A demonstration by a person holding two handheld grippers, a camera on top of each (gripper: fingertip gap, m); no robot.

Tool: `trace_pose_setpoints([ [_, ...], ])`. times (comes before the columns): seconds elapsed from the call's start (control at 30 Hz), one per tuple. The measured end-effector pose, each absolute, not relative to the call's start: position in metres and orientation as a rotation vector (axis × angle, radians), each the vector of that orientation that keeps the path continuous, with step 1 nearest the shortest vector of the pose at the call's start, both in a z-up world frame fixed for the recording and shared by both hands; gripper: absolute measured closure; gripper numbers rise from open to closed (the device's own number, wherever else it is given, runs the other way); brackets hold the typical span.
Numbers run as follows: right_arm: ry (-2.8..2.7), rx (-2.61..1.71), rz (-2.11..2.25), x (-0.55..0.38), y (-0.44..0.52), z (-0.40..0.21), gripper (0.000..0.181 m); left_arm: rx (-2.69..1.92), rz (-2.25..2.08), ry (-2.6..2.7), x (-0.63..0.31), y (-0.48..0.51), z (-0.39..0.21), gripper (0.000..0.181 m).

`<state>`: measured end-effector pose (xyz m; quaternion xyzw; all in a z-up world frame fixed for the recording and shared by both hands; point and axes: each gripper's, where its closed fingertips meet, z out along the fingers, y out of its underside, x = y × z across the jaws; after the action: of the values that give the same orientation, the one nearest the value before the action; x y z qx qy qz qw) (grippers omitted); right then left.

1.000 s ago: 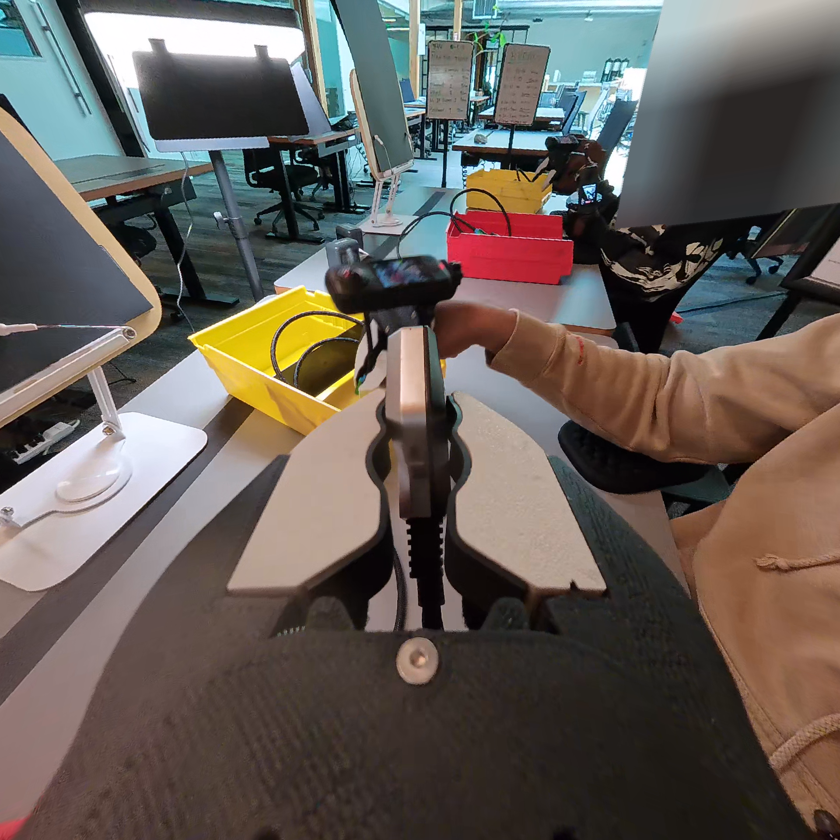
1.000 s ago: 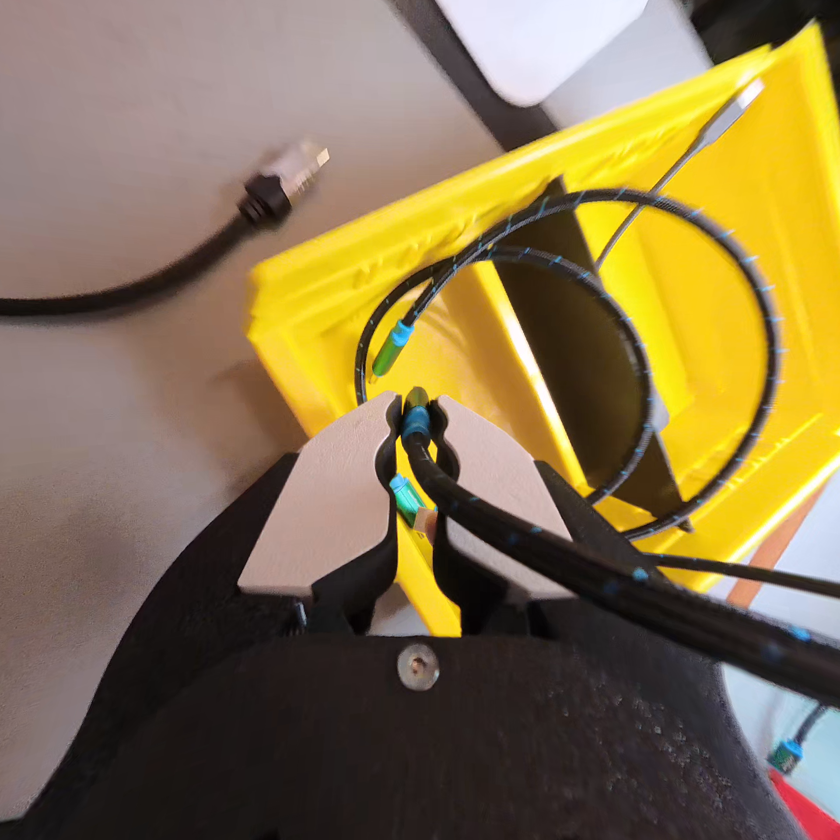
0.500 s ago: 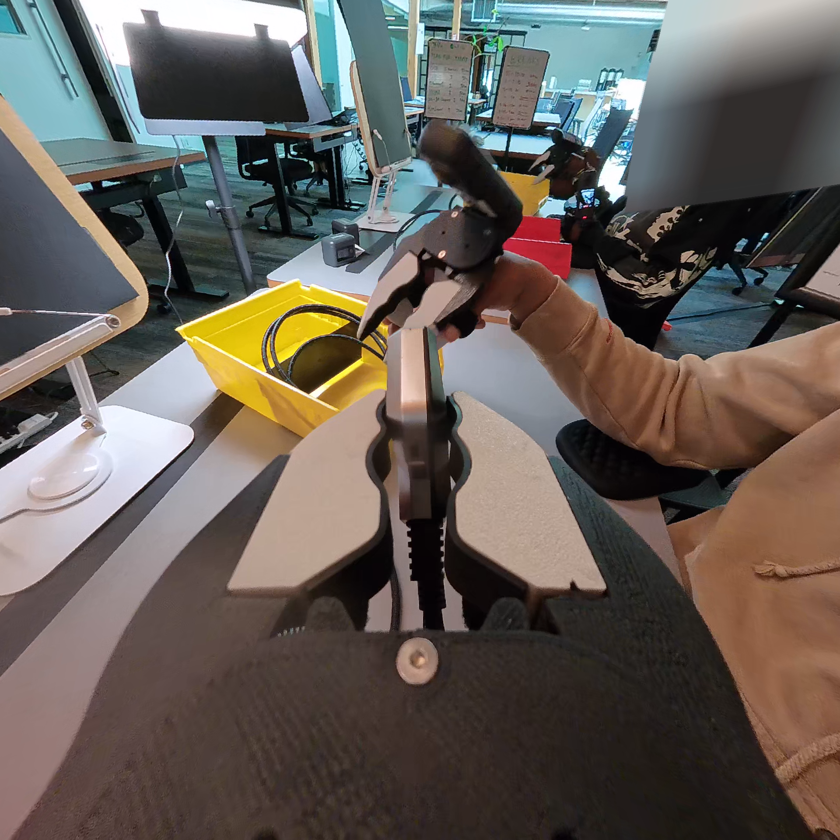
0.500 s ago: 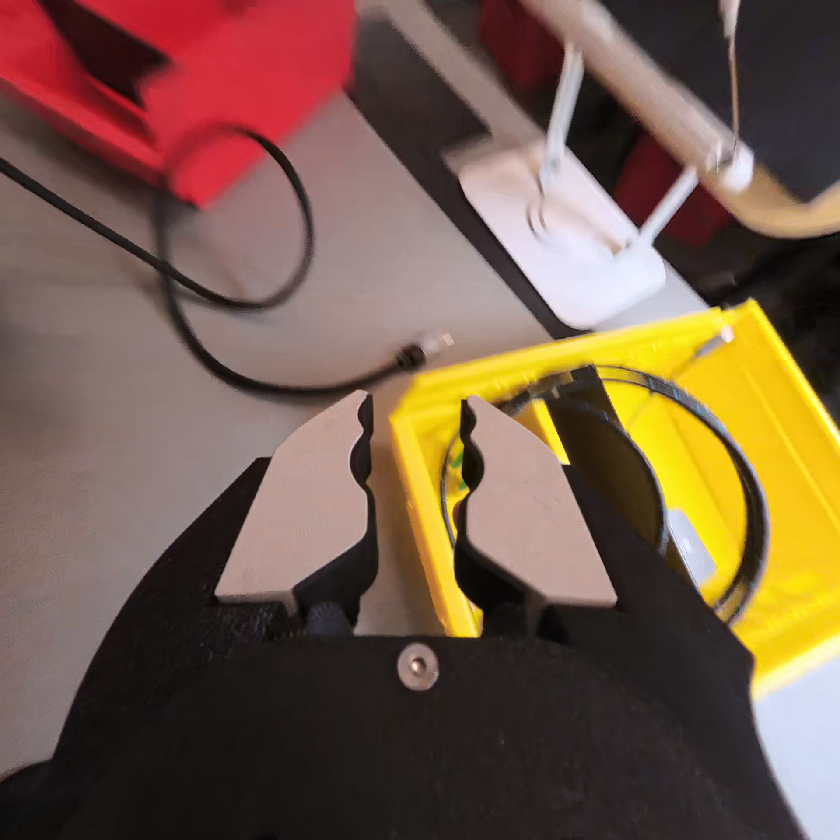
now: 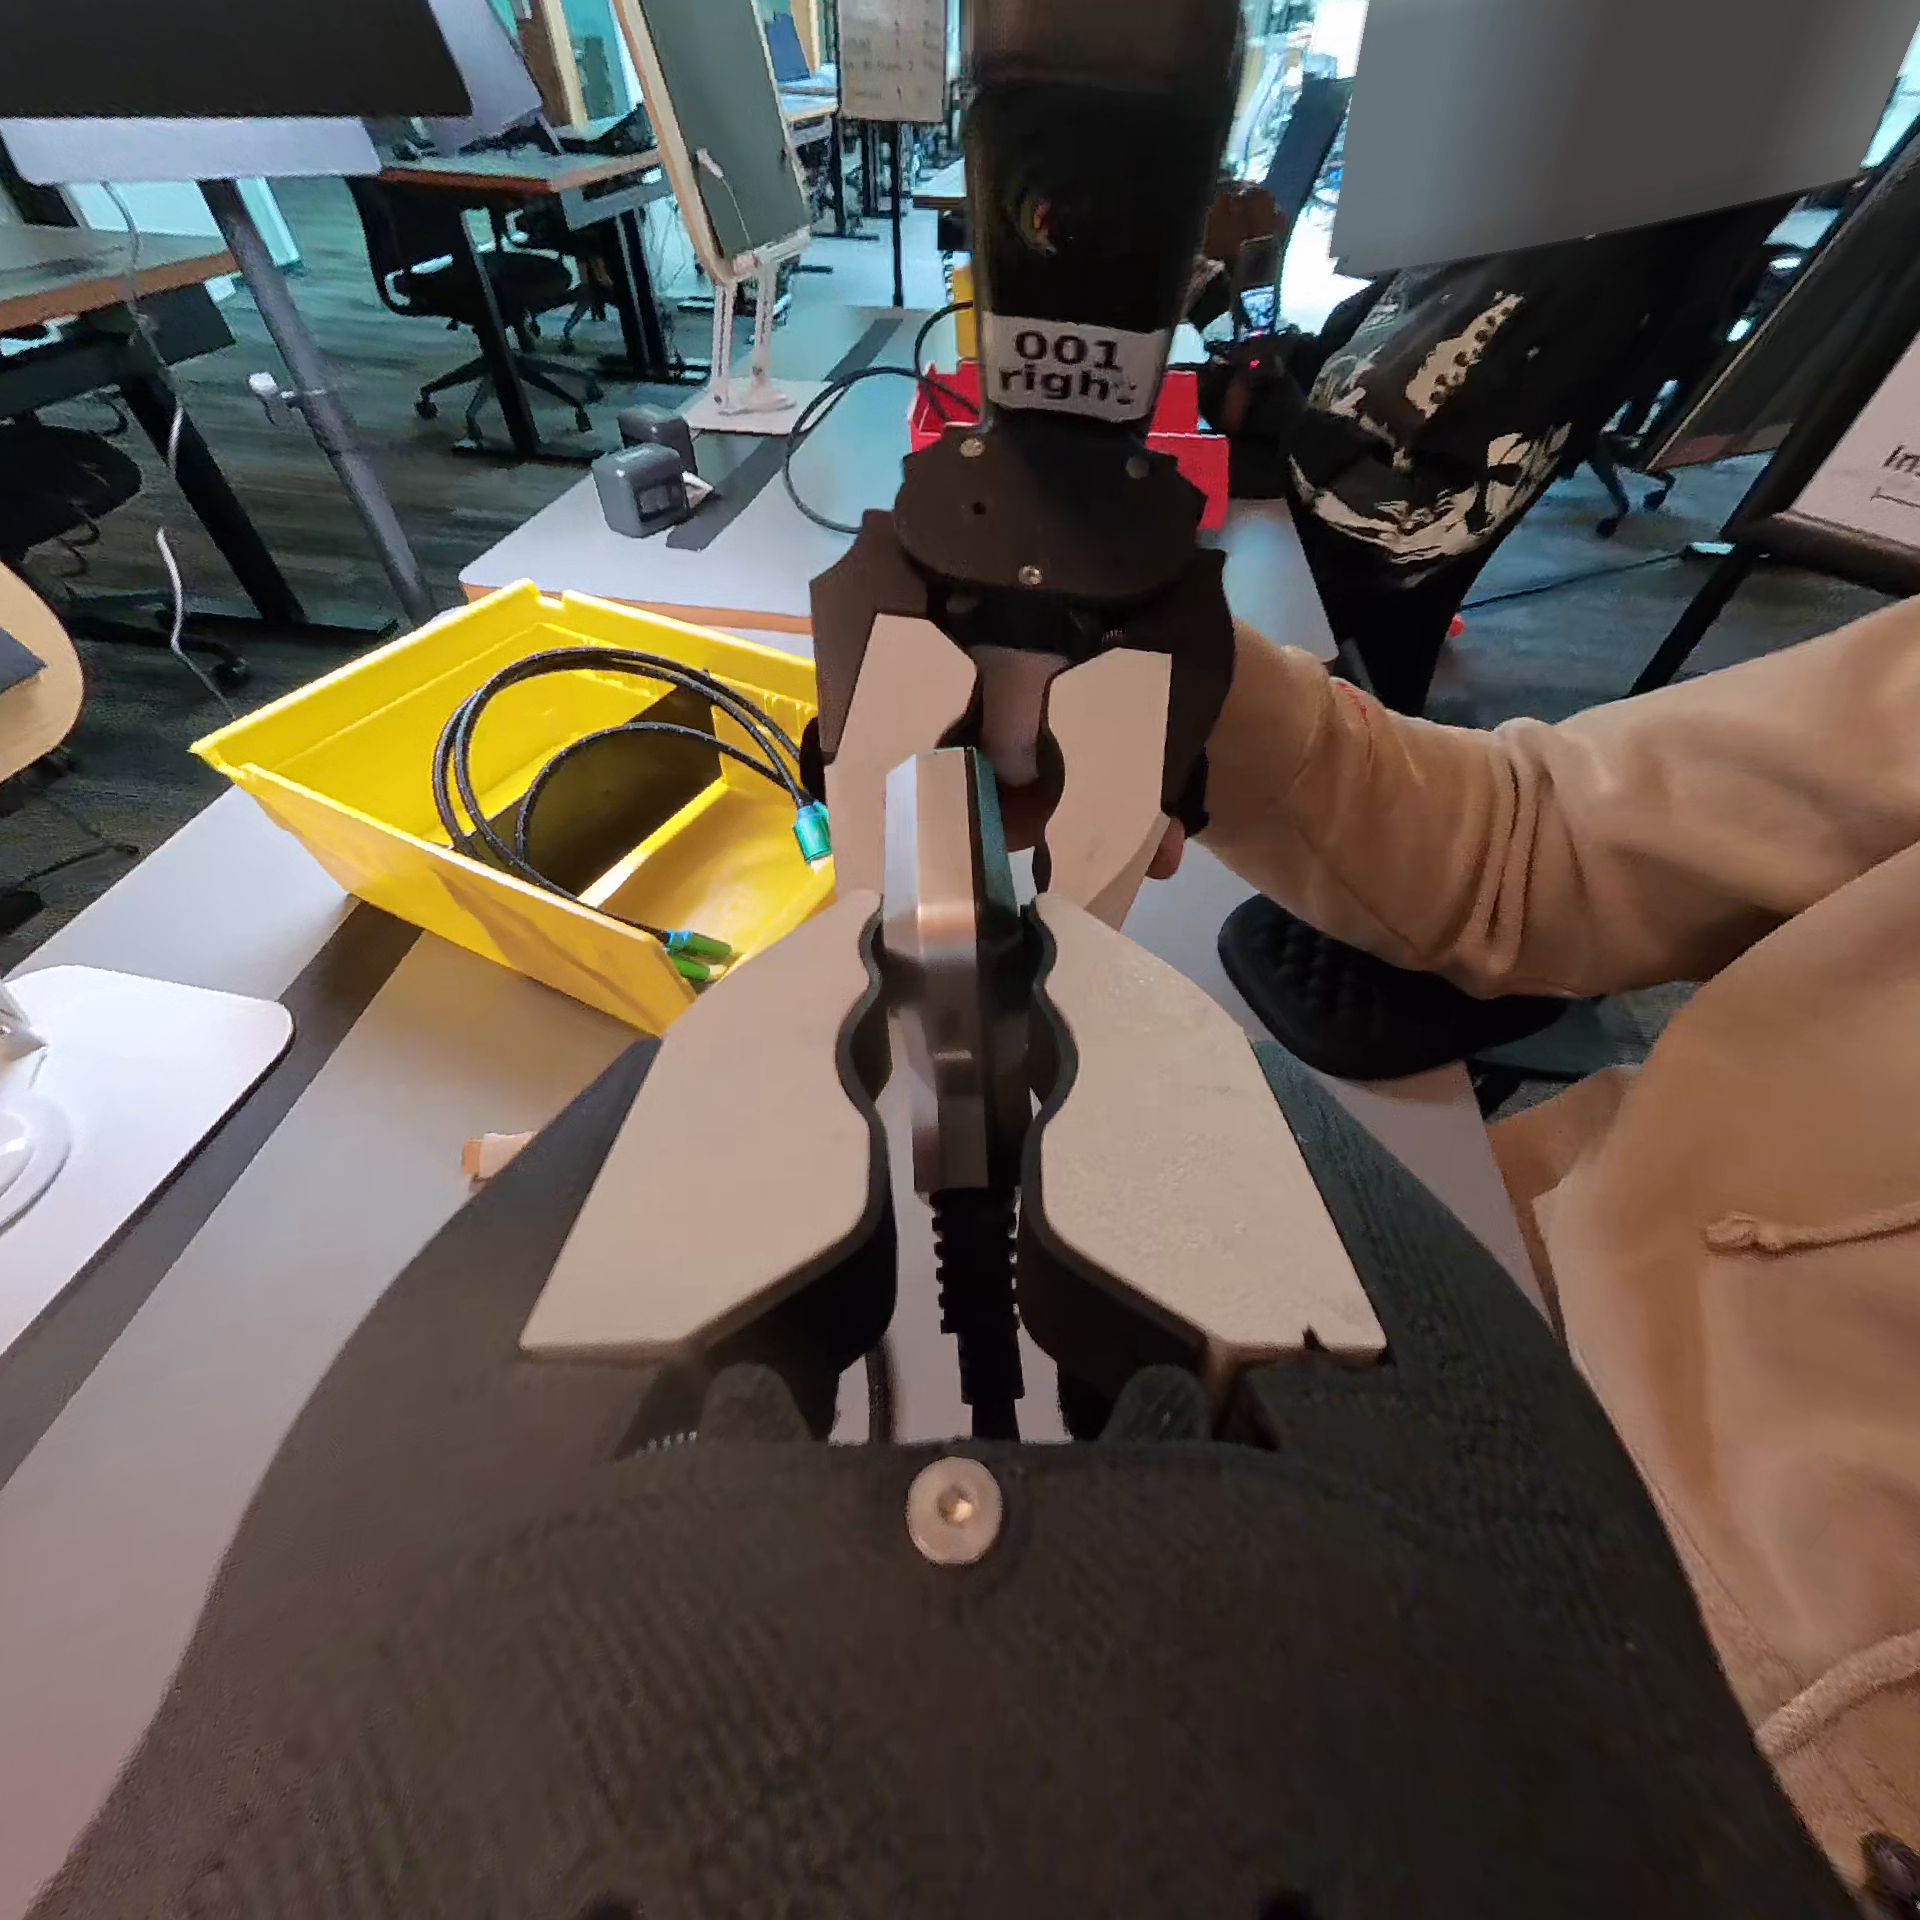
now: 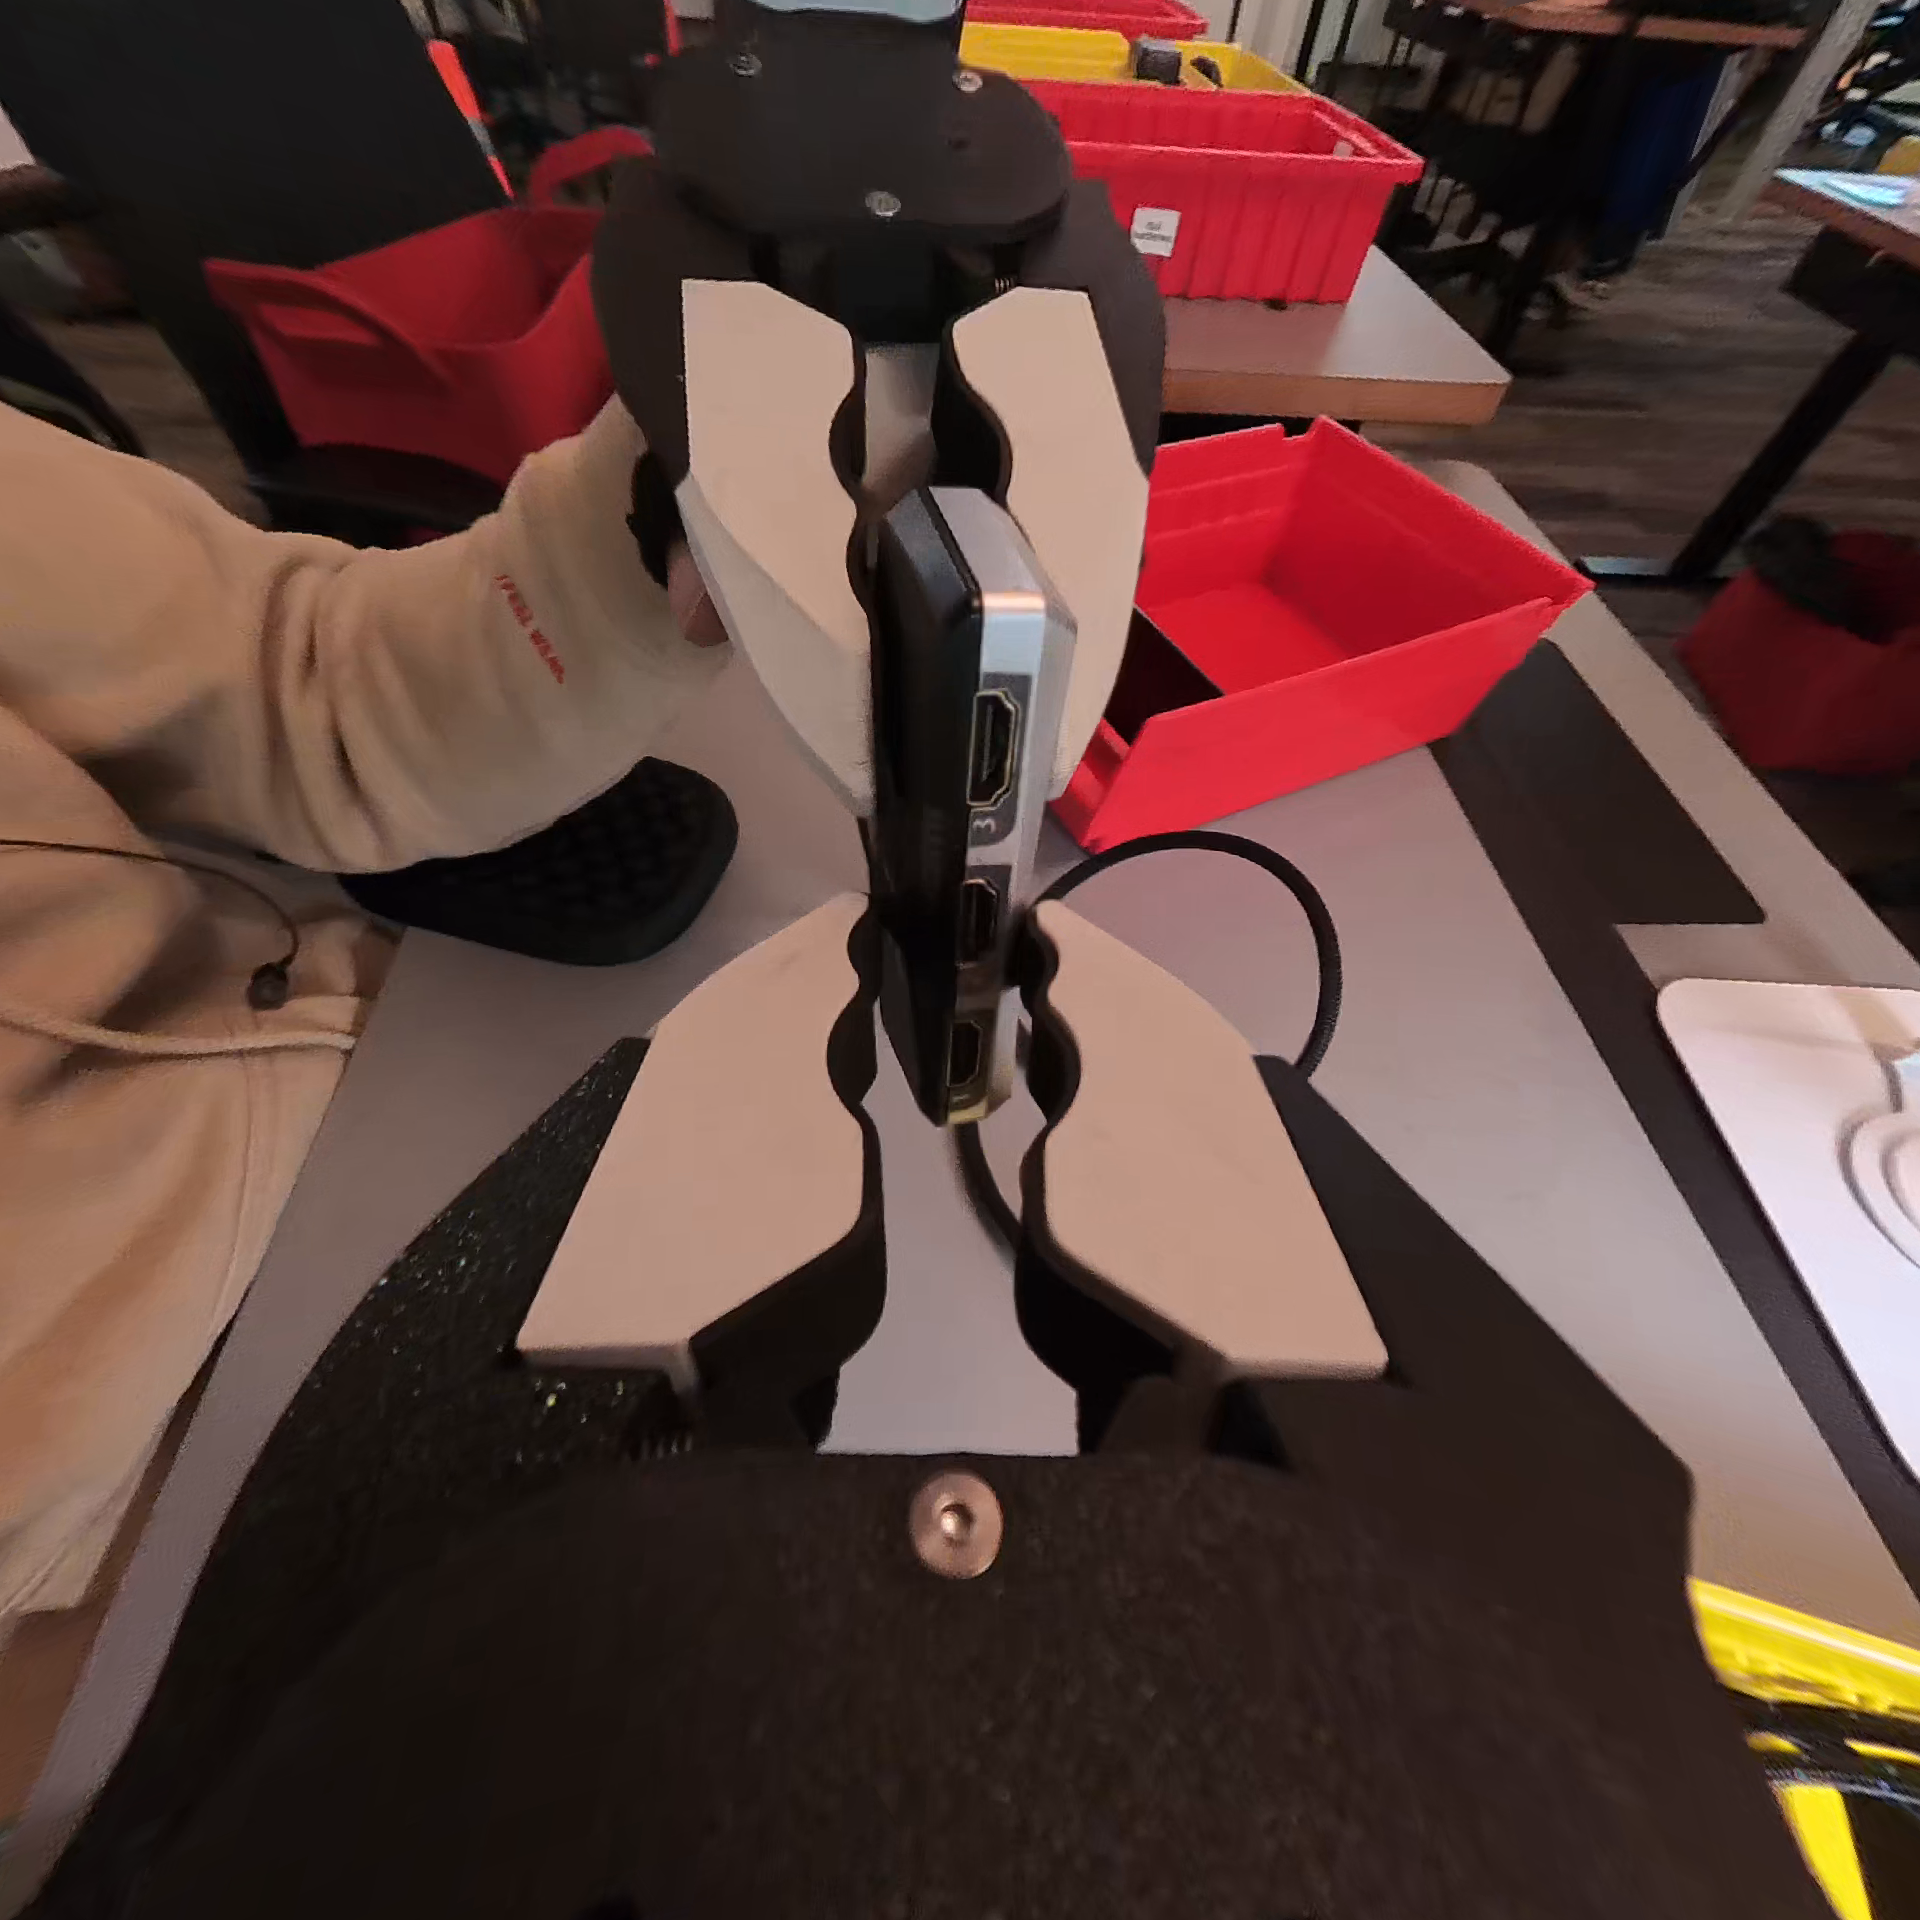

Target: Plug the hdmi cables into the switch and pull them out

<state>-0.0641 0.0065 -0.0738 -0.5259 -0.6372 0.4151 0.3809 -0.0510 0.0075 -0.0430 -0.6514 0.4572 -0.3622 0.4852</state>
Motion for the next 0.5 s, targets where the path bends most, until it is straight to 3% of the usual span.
trace_pose_setpoints([
  [0.23, -1.711, -1.331, 1.093, -0.037, 0.01, -0.084, 0.158, -1.485, -0.976, 0.908, -0.092, 0.022, -0.015, 0.148],
  [0.5, -1.81, -1.319, 1.141, -0.016, 0.001, -0.092, 0.159, -2.181, -0.39, 0.739, -0.155, 0.116, -0.173, 0.135],
])
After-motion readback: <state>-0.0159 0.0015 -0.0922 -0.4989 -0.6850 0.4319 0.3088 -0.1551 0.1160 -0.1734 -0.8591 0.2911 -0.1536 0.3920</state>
